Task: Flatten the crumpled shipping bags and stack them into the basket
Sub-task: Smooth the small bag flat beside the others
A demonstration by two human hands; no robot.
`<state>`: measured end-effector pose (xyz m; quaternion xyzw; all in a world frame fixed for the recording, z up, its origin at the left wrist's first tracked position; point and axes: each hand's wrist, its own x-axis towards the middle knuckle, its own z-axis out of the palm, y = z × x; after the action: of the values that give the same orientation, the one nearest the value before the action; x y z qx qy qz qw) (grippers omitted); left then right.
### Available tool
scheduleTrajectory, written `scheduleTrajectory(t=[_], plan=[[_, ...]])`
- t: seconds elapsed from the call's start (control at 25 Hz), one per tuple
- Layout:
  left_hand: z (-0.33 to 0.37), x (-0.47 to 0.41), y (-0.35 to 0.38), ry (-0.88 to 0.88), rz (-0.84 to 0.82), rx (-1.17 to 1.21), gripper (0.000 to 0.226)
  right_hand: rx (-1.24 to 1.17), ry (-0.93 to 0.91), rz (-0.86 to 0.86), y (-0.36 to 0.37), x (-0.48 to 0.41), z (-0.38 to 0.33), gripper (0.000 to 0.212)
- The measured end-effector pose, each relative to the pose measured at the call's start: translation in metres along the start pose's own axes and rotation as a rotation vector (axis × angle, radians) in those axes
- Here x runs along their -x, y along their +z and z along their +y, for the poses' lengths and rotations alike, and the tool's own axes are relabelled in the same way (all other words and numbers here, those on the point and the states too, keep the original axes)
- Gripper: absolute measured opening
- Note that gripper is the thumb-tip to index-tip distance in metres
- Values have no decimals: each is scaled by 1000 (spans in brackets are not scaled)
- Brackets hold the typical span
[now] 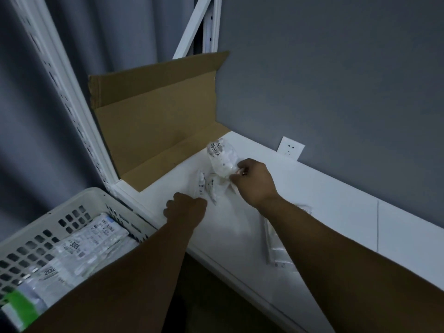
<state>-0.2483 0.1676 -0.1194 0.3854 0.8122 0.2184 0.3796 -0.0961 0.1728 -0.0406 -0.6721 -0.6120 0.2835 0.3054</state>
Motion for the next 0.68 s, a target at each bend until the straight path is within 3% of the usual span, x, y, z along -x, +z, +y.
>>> scheduleTrajectory(t=[0.08,0.12,0.2,0.28,0.36,0.52,0.68], plan=[[15,23,-5,116,144,149,47,-181,71,13,-10,14,6,24],[25,35,-9,148,150,385,39,-311,115,9,-15,23,7,16],[46,58,-16,110,-36,862,37,-528,186,-61,-21,38,5,2],[56,79,-20,93,-291,1096,41,-623,210,-122,-25,55,5,10],[58,91,-19,124,-380,1132,40,-681,233,-142,-27,67,10,8],[54,91,-7,150,-171,1013,23,-763,274,-130,-25,74,24,27],[55,94,-4,135,-115,1088,20,-706,259,-138,-23,74,28,24]])
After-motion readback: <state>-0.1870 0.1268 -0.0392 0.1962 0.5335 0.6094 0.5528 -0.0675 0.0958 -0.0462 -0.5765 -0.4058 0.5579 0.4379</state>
